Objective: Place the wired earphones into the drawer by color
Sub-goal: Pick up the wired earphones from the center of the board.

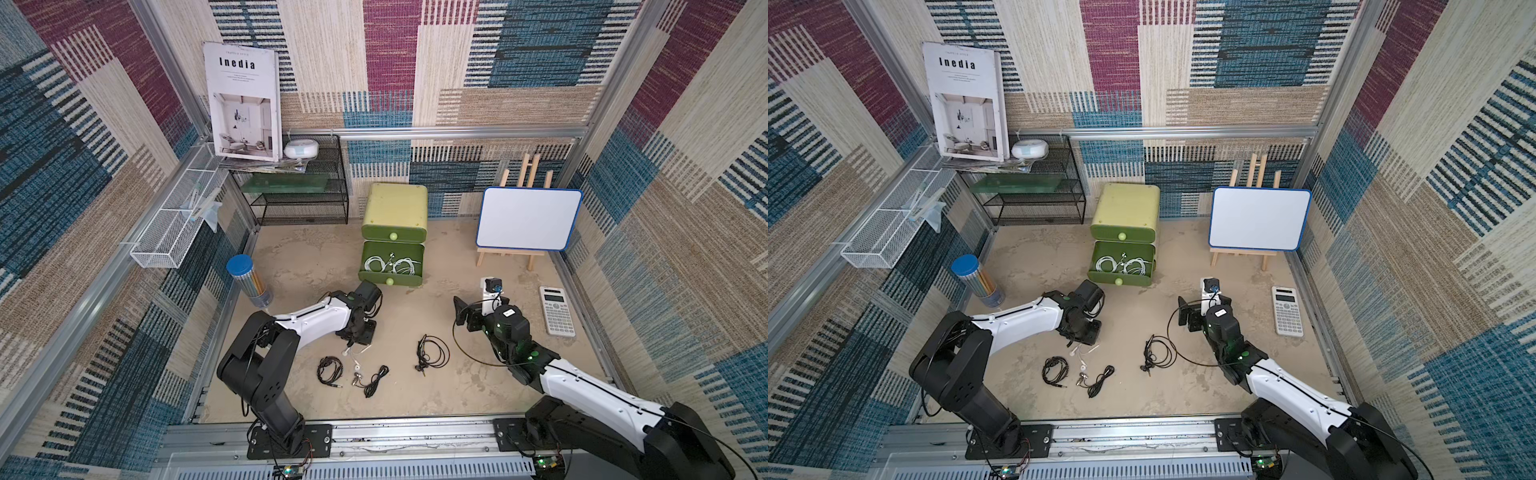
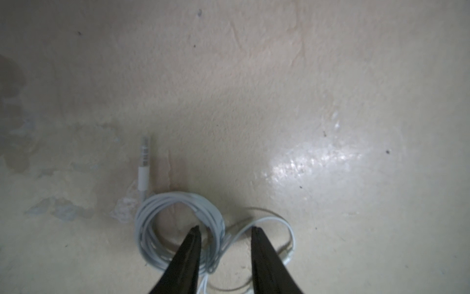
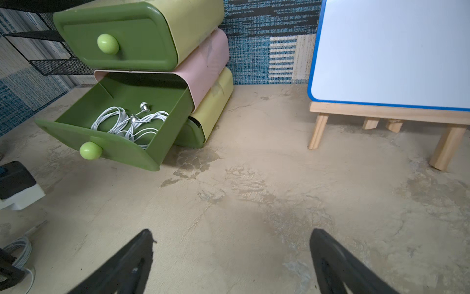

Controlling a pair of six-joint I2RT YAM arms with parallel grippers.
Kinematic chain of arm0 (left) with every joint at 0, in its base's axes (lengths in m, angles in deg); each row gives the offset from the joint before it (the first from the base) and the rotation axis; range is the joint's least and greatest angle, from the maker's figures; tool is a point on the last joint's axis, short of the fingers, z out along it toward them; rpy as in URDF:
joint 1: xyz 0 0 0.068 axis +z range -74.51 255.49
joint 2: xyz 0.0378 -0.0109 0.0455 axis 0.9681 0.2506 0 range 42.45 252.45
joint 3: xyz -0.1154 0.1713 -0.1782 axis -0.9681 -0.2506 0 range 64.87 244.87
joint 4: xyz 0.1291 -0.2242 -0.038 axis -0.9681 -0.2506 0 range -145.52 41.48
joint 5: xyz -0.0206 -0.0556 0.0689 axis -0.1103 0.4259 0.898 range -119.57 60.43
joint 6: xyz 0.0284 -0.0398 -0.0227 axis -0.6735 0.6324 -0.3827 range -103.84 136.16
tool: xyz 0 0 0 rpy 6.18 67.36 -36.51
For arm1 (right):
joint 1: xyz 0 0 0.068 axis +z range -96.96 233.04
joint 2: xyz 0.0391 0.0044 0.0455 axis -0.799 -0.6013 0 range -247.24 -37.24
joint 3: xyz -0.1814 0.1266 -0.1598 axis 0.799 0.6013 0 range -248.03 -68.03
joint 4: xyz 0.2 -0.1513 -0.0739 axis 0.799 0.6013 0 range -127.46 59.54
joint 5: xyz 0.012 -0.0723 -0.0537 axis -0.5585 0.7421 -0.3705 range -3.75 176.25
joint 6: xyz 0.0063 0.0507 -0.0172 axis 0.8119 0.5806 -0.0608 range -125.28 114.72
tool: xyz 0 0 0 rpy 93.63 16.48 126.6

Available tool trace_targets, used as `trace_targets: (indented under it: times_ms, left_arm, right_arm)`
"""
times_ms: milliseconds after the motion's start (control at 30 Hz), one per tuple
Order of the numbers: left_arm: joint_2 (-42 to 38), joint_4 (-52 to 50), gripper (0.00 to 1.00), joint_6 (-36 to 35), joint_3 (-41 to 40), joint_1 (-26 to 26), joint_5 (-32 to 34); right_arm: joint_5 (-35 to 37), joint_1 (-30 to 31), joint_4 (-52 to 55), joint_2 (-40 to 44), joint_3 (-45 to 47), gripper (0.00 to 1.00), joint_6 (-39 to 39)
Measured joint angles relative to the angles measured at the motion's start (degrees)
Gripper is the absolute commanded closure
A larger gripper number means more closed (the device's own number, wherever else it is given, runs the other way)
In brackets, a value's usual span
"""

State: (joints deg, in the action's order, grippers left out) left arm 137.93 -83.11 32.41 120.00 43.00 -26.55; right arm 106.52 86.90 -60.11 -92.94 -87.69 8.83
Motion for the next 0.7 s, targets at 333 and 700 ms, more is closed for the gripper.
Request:
trace_targets:
  times_ms: [333,700]
  left_arm:
    - [1.4,0.0,0.71,0.2,0.4,0.0,-0.1]
    - [1.5,0.2,0.86,1.2,0.5,-0.1,-0.2]
  right_arm:
    - [0.1,0.0,0.0,0.0,0.0,0.01,0.0]
    - [0.1,0.0,0.0,0.3,0.0,0.01,0.0]
